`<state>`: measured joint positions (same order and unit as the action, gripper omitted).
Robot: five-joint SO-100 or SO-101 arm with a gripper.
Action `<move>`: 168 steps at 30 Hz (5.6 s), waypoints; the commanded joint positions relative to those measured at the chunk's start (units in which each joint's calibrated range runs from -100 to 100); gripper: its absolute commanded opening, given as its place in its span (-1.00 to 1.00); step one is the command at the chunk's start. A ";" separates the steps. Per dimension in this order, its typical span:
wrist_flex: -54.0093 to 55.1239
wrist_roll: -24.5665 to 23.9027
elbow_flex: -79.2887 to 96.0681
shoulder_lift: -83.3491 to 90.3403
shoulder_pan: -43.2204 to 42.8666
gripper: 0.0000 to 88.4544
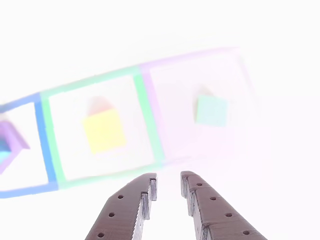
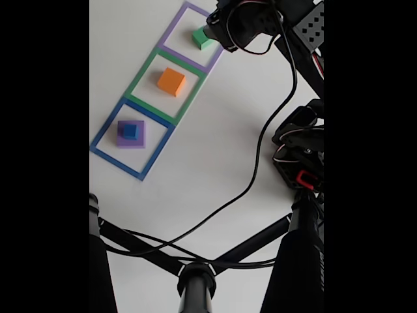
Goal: Tower of hanoi
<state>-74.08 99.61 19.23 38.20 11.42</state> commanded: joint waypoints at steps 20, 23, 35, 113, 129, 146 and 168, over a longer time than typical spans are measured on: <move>-14.42 0.39 -13.33 6.57 -25.99 -1.00; -14.59 0.39 -12.23 6.81 -27.14 -0.89; 31.73 0.39 31.31 15.53 -25.42 -0.23; 129.30 0.39 45.31 -52.37 -32.90 -0.29; 129.30 0.39 43.58 -53.18 -33.18 -0.59; 129.22 0.39 43.58 -53.26 -32.61 -0.91; 90.68 0.39 40.67 -21.21 -30.60 -0.97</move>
<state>31.86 100.00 64.58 4.77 -21.24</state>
